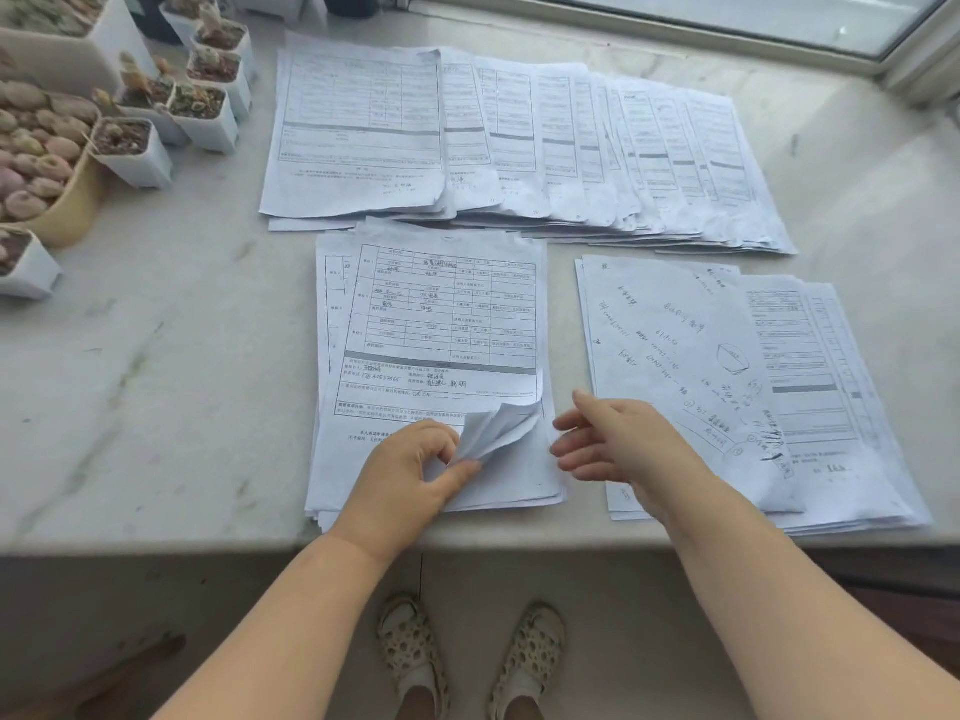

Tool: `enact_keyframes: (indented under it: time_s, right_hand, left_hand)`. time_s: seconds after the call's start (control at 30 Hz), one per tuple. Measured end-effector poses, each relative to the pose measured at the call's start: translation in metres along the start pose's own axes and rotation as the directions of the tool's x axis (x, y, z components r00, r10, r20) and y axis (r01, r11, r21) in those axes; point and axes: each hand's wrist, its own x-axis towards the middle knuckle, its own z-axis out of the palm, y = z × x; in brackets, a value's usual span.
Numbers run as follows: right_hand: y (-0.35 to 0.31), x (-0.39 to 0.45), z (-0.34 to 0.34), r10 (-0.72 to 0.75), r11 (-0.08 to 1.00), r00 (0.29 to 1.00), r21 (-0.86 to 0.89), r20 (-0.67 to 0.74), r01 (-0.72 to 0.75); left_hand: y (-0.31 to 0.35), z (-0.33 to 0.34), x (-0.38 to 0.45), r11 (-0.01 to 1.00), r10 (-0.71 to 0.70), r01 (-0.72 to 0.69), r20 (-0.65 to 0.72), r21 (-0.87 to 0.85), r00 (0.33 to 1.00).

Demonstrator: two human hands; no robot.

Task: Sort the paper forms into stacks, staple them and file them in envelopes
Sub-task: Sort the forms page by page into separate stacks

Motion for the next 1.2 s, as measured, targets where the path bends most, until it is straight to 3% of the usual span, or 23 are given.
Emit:
enact_keyframes:
  time_s: [0.07, 0.13, 0.2, 0.47, 0.6, 0.7, 0.77, 0.87, 1.0, 1.1, 1.17, 1.2]
  right_hand:
    - [-0.008, 0.000, 0.007, 0.169, 0.986, 0.977, -0.019, 0.133, -0.168]
    - [-0.009, 0.004, 0.015, 0.233, 0.972, 0.956, -0.051, 0.180, -0.227]
    - [-0.006, 0.009, 0.019, 0.238, 0.971, 0.951, -0.055, 0.196, -0.231]
    - [0.016, 0.021, 0.015, 0.160, 0.945, 0.934, 0.225, 0.320, -0.239]
    - [0.018, 0.023, 0.014, 0.151, 0.948, 0.933, 0.221, 0.327, -0.231]
    - [0.017, 0.024, 0.014, 0.148, 0.946, 0.926, 0.223, 0.347, -0.235]
    - [0.013, 0.025, 0.014, 0.152, 0.947, 0.919, 0.214, 0.364, -0.241]
    - [0.010, 0.025, 0.016, 0.154, 0.970, 0.913, 0.118, 0.378, -0.213]
    - [0.012, 0.017, 0.024, 0.035, 0.998, 0.955, -0.067, 0.295, -0.016]
    - [0.007, 0.005, 0.019, -0.124, 0.982, 0.967, -0.113, 0.223, 0.152]
    - [0.001, -0.001, 0.006, -0.263, 0.950, 0.948, -0.125, 0.179, 0.287]
    - [-0.004, -0.002, -0.001, -0.325, 0.933, 0.933, -0.108, 0.156, 0.343]
  left_hand:
    - [-0.001, 0.000, 0.000, 1.000, -0.015, 0.015, 0.008, -0.019, 1.000]
    - [-0.001, 0.000, -0.002, 0.999, -0.014, 0.014, 0.015, -0.042, 1.000]
    - [-0.001, 0.000, -0.003, 0.999, -0.001, 0.002, 0.020, -0.047, 1.000]
    - [-0.004, 0.003, -0.006, 0.995, 0.070, -0.071, 0.017, 0.074, 0.997]
    - [-0.002, 0.001, -0.007, 0.997, 0.057, -0.059, 0.043, 0.052, 0.997]
    - [0.000, -0.002, -0.011, 0.998, 0.049, -0.057, 0.190, 0.035, 0.980]
    - [-0.003, -0.002, -0.014, 0.985, 0.102, -0.137, 0.284, 0.107, 0.953]
    - [-0.004, -0.005, -0.014, 0.987, 0.082, -0.119, 0.289, 0.112, 0.954]
    - [0.009, -0.013, -0.013, 0.999, -0.010, 0.004, 0.158, 0.037, 0.987]
    - [0.018, -0.031, -0.009, 0.973, 0.069, -0.045, -0.095, 0.228, 0.993]
    - [0.025, -0.049, -0.001, 0.945, 0.016, 0.082, -0.295, 0.317, 0.955]
    - [0.033, -0.058, 0.006, 0.947, -0.107, 0.208, -0.371, 0.244, 0.922]
